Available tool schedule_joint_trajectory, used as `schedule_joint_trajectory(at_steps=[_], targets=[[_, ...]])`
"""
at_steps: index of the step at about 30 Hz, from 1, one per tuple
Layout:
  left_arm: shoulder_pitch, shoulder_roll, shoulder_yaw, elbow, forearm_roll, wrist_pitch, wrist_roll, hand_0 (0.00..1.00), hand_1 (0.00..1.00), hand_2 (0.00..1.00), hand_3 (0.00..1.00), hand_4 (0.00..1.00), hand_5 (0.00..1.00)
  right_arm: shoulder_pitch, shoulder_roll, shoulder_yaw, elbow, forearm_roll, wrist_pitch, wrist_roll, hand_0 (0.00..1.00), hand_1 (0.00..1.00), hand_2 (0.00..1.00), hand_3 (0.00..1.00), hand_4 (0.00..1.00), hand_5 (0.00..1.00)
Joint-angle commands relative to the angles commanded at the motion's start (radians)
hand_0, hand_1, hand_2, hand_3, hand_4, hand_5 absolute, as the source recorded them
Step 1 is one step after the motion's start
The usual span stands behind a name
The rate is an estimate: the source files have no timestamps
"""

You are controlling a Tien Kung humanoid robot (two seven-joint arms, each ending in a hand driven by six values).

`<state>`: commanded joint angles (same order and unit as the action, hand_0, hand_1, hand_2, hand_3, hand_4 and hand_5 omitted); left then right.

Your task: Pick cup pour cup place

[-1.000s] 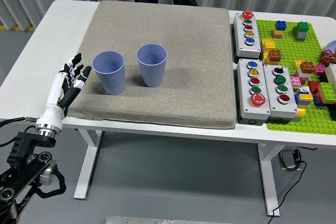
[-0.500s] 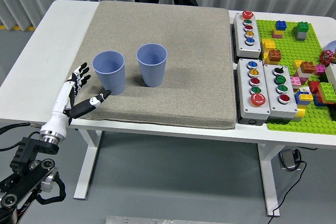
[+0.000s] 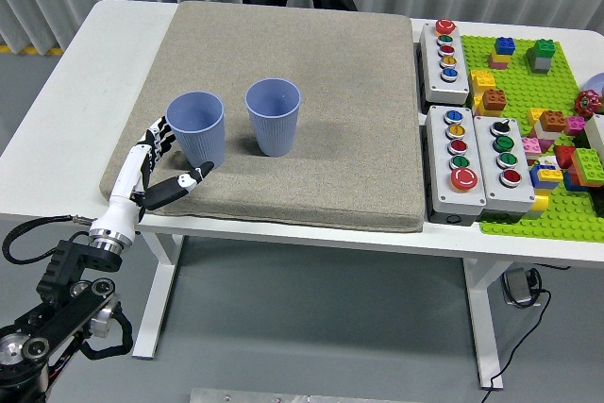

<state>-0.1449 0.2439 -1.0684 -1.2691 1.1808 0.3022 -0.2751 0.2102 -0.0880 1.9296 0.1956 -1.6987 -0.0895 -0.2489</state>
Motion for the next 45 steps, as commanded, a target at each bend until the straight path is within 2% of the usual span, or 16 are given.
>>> schedule_joint_trajectory(at_steps=[6,11,20,33,42,43,45], targets=[[-0.038,-0.009,-0.003,0.031,-0.011,-0.003,0.000,0.941,0.942,0.998,0.998,0.898,0.275,0.003,0.000,-0.006,0.000,0.009,-0.001,0.000,0.701,0.640,0.601,0.597,0.002,0.290],[-0.063,-0.030,-0.013,0.058,-0.015,-0.005,-0.002,0.942,0.943,0.998,0.998,0.900,0.282,0.004,0.001,-0.009,0.001,0.010,-0.001,-0.002,0.701,0.640,0.601,0.596,0.002,0.291],[-0.062,-0.047,-0.007,0.070,-0.007,-0.009,0.000,0.945,0.946,0.998,0.998,0.902,0.286,-0.001,0.003,-0.008,0.001,0.004,0.000,-0.005,0.700,0.640,0.600,0.596,0.002,0.295],[-0.100,-0.068,-0.011,0.120,-0.019,-0.016,-0.003,0.936,0.934,0.998,0.998,0.899,0.294,-0.006,0.003,-0.013,0.002,0.005,0.002,-0.005,0.701,0.639,0.600,0.597,0.002,0.290],[-0.105,-0.081,-0.014,0.140,-0.024,-0.024,-0.003,0.926,0.921,0.998,0.998,0.898,0.291,-0.003,0.003,-0.015,0.001,0.009,0.001,-0.004,0.701,0.639,0.600,0.596,0.002,0.291],[-0.106,-0.081,-0.013,0.140,-0.023,-0.023,-0.003,0.864,0.906,0.998,0.998,0.898,0.290,-0.003,0.003,-0.015,0.001,0.012,0.000,-0.004,0.701,0.639,0.600,0.596,0.002,0.290],[-0.108,-0.082,-0.013,0.139,-0.024,-0.020,-0.005,0.864,0.906,0.998,0.998,0.898,0.290,-0.002,0.003,-0.016,0.001,0.012,0.001,-0.004,0.701,0.639,0.600,0.596,0.002,0.290]])
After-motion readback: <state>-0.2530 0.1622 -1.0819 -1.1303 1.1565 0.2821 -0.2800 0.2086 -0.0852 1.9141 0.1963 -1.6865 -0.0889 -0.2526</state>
